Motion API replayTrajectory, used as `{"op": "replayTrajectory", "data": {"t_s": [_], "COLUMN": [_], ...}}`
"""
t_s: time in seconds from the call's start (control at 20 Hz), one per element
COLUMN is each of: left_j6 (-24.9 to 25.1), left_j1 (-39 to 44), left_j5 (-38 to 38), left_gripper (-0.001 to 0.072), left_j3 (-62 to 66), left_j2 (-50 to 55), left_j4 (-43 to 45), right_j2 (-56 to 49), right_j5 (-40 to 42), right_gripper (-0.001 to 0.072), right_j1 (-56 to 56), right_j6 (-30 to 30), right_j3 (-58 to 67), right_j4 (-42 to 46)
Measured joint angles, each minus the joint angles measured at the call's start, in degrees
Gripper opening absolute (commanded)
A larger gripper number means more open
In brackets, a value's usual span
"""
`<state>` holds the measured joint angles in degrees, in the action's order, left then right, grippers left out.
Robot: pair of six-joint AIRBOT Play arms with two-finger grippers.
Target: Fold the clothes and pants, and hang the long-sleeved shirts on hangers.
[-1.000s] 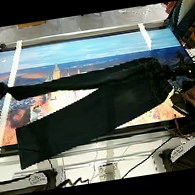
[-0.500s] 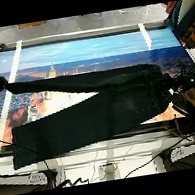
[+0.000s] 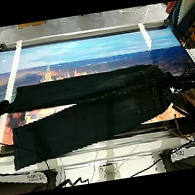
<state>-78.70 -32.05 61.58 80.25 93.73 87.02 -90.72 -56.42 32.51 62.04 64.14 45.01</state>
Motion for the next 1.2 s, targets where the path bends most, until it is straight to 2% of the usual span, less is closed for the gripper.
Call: {"op": "replayTrajectory", "data": {"t_s": [0.25,0.3,0.35,0.4,0.7,0.8,0.9,0.95,1.0,1.05,1.2], "left_j6": [-0.7,-0.8,-0.8,-0.9,-0.3,0.1,0.1,0.2,0.3,0.5,0.7], "left_j1": [0.7,0.8,0.9,1.0,1.1,1.0,1.0,1.1,1.1,1.2,1.2], "left_j5": [-1.6,-1.7,-2.0,-2.0,-2.1,-2.0,-1.1,-0.2,0.5,1.3,2.4], "left_gripper": [0.0028,0.0135,0.0489,0.0687,0.0693,0.0683,0.0597,0.0596,0.0597,0.0597,0.0596], "left_j3": [-4.4,-4.7,-5.0,-5.2,-4.8,-4.4,-4.2,-4.2,-4.1,-4.1,-4.1], "left_j2": [0.1,0.1,0.1,0.1,-3.8,-7.7,-11.9,-14.1,-16.2,-18.4,-24.4], "left_j4": [-0.1,-0.3,-0.3,-0.8,-7.3,-8.0,-8.5,-8.6,-8.8,-8.9,-9.3], "right_j2": [0.2,0.2,0.2,0.2,0.3,0.4,1.2,2.0,3.1,4.4,9.5], "right_j5": [1.7,1.8,2.1,2.4,-1.3,-4.9,-8.2,-9.3,-10.5,-11.6,-16.4], "right_gripper": [0.0037,0.0183,0.0536,0.0653,0.0644,0.0621,0.0614,0.0606,0.0541,0.0508,0.0508], "right_j1": [0.0,0.0,0.0,0.0,0.2,0.6,1.2,1.7,2.3,2.9,5.1], "right_j6": [0.3,0.4,0.5,0.5,1.8,5.1,9.3,11.4,13.4,14.8,16.3], "right_j3": [-0.1,-0.1,-0.1,-0.1,3.7,7.0,9.9,10.9,11.7,12.2,11.9], "right_j4": [0.0,-0.1,-0.1,-0.1,2.2,6.5,12.4,15.6,18.4,20.6,25.5]}}
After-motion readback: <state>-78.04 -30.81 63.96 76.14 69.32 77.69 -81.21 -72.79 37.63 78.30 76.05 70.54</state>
